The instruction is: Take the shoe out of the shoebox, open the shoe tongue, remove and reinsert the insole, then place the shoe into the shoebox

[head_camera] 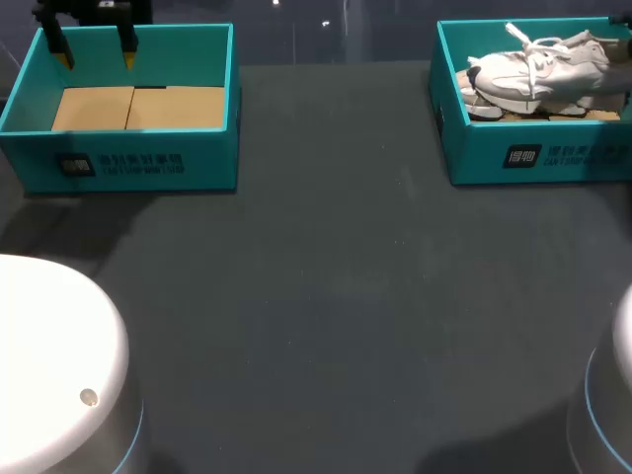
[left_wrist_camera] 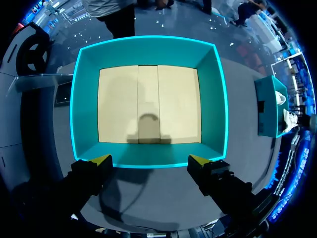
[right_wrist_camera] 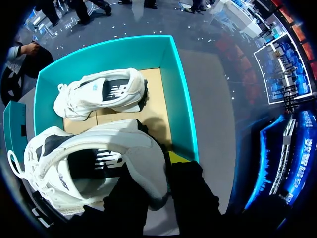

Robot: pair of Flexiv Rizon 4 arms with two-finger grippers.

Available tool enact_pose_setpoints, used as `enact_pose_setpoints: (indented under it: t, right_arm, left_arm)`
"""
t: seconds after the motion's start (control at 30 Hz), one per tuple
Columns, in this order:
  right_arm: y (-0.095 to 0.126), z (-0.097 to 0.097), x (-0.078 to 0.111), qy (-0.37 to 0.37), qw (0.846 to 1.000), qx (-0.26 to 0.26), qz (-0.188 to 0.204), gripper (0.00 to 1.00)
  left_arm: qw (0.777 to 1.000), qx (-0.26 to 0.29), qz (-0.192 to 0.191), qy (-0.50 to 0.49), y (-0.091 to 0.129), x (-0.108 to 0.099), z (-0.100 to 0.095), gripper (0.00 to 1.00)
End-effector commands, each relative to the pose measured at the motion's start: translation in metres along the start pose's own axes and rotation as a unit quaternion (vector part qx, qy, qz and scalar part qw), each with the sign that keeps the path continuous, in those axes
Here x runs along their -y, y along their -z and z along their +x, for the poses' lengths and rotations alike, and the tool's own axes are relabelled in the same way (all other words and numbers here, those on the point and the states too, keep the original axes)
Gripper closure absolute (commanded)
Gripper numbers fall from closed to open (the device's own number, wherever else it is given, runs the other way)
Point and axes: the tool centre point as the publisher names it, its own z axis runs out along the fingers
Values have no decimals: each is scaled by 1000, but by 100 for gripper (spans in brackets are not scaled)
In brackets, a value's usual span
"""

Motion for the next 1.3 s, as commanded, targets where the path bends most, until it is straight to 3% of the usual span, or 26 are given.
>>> enact_pose_setpoints:
  t: [0.03, 0.4, 0.53, 0.57, 1.0, 1.3]
  right_arm:
    - [38, 0, 4, 0, 1000, 2, -4, 100]
    - [102, 15, 20, -1, 1000, 18, -16, 100]
    - [128, 29, 37, -10, 1000, 18, -14, 100]
    - [135, 32, 42, -7, 999, 19, -32, 100]
    - [135, 32, 42, -7, 999, 19, -32, 100]
    - [171, 59, 84, -25, 997, 67, -36, 100]
  left_arm:
    - [1000, 0, 0, 0, 0, 0, 0, 0]
    - [1000, 0, 0, 0, 0, 0, 0, 0]
    - [1000, 0, 0, 0, 0, 0, 0, 0]
    - [1000, 0, 0, 0, 0, 0, 0, 0]
    - [1000, 0, 0, 0, 0, 0, 0, 0]
    - [1000, 0, 0, 0, 0, 0, 0, 0]
